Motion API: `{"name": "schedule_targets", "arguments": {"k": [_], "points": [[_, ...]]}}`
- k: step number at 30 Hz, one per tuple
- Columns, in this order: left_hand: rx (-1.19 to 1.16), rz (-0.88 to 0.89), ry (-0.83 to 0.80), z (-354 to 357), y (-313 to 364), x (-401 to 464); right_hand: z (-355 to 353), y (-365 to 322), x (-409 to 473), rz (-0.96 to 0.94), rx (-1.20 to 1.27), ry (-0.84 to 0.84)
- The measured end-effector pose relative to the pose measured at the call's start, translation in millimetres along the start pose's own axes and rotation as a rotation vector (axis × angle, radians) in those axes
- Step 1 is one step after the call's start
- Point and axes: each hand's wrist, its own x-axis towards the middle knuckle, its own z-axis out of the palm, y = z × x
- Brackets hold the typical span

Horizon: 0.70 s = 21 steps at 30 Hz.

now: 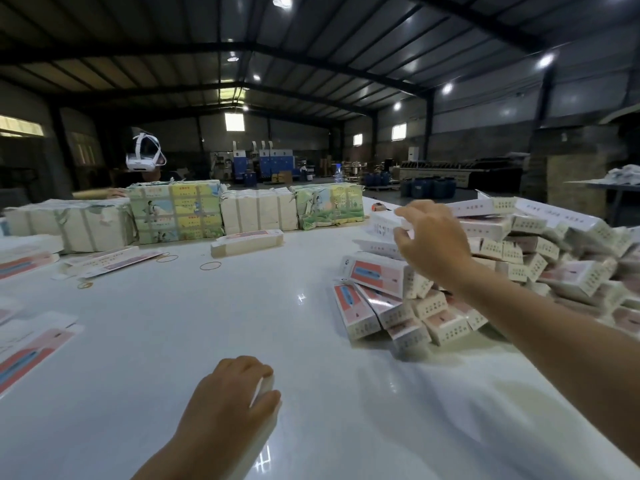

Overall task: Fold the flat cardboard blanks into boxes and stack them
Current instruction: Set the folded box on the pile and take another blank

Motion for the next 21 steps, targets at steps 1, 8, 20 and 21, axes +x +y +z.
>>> {"name": "schedule_targets", "arguments": {"k": [1, 8, 20, 21], "points": [[0.007, -0.001, -0.011, -1, 1, 0, 1, -17, -7, -0.078, 0.089, 0.002], [0.039, -0.018, -0.020, -1, 2, 0, 78, -73, -110, -0.356, 0.201, -0.484], [0.135, -0.579, -0.047, -134, -133, 36, 105, -60, -119, -0.288, 0.297, -0.466], [0.202, -0.690, -0.029, -148, -160, 29, 105, -61, -118, -0.293, 0.308, -0.452]]}}
